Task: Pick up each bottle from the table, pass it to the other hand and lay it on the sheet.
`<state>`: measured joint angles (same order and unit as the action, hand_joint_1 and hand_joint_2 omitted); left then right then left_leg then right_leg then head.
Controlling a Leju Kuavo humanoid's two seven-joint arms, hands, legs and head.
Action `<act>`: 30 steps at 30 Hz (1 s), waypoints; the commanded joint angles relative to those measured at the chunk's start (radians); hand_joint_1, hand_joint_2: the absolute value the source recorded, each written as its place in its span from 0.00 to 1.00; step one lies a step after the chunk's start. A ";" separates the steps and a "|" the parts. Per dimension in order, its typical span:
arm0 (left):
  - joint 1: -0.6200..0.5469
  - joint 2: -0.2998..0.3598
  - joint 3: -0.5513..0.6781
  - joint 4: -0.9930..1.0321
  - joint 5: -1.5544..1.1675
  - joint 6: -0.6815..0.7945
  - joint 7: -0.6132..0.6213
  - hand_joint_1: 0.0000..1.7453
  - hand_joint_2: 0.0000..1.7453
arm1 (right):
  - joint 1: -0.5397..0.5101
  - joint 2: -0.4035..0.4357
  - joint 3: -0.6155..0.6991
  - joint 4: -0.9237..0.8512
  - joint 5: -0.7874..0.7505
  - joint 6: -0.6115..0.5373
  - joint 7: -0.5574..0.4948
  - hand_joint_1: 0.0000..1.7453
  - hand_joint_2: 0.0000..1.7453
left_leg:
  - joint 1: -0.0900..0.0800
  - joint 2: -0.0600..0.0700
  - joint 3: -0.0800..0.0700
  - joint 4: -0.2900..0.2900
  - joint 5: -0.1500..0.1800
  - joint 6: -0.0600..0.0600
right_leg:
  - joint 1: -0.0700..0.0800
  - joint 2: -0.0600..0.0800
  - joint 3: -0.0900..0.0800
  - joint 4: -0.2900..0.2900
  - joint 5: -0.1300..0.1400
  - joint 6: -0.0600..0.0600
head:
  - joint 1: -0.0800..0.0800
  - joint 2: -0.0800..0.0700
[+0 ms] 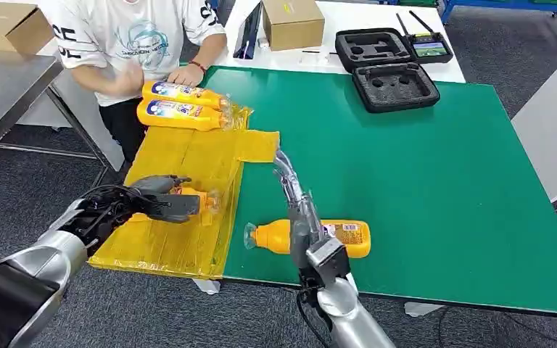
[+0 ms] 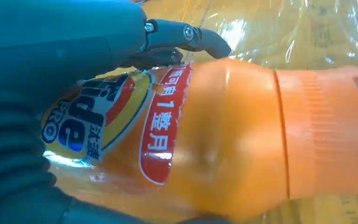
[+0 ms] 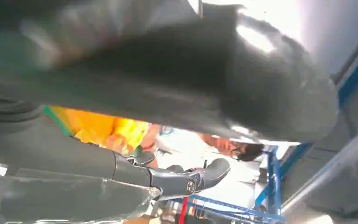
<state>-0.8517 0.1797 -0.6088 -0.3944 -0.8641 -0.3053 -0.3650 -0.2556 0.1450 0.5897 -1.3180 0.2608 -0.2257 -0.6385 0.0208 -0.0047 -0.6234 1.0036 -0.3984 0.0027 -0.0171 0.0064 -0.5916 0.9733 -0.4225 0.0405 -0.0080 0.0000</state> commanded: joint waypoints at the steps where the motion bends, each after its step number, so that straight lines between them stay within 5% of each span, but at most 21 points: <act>1: 0.057 0.006 0.108 -0.011 0.083 0.127 -0.061 0.00 0.00 | -0.034 -0.151 0.024 -0.059 0.608 0.002 0.391 0.00 1.00 | 0.000 0.001 0.004 -0.001 -0.001 0.001 | 0.000 0.000 0.004 -0.002 -0.001 -0.001 | 0.000 0.000; 6: 0.119 0.029 0.178 -0.081 0.139 0.197 -0.093 0.00 0.00 | -0.062 -0.212 -0.020 -0.047 0.730 0.085 0.488 0.00 1.00 | -0.001 0.001 0.003 -0.001 -0.001 0.001 | 0.000 0.000 0.003 -0.001 -0.001 -0.001 | 0.001 0.000; 16: 0.118 0.025 0.181 -0.080 0.139 0.201 -0.090 0.00 0.00 | -0.073 -0.200 -0.022 -0.031 0.731 0.090 0.488 0.00 1.00 | 0.000 0.002 0.004 0.000 -0.002 0.001 | 0.001 0.001 0.003 0.000 -0.002 -0.002 | 0.000 0.000; 19: 0.125 0.007 0.217 -0.090 0.134 0.304 -0.088 0.00 0.00 | -0.072 -0.223 -0.018 -0.018 0.794 0.130 0.538 0.00 1.00 | 0.000 0.002 0.003 0.000 -0.002 0.001 | 0.000 0.000 0.002 -0.001 -0.001 -0.001 | 0.000 0.000; 23: 0.137 -0.057 0.299 -0.156 0.105 0.645 -0.097 0.00 0.00 | -0.043 -0.270 -0.045 -0.029 0.881 0.161 0.561 0.00 1.00 | 0.000 -0.003 0.001 0.000 -0.001 0.001 | 0.000 -0.004 0.002 -0.001 -0.001 -0.001 | 0.000 0.000; 30: 0.210 -0.096 0.443 -0.286 0.198 0.948 -0.270 0.00 0.00 | -0.072 -0.312 -0.016 0.164 0.812 0.237 0.477 0.00 1.00 | -0.001 0.000 0.002 -0.001 -0.001 0.001 | 0.000 -0.001 0.003 -0.003 -0.001 -0.001 | 0.000 0.000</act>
<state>-0.6920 0.1542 -0.3286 -0.5786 -0.7306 0.4731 -0.5209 -0.2745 -0.1064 0.5470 -1.3661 1.1212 -0.0359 -0.1071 0.0196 -0.0054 -0.6255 1.0041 -0.3986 0.0029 -0.0183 0.0059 -0.5932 0.9728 -0.4225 0.0406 -0.0076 0.0000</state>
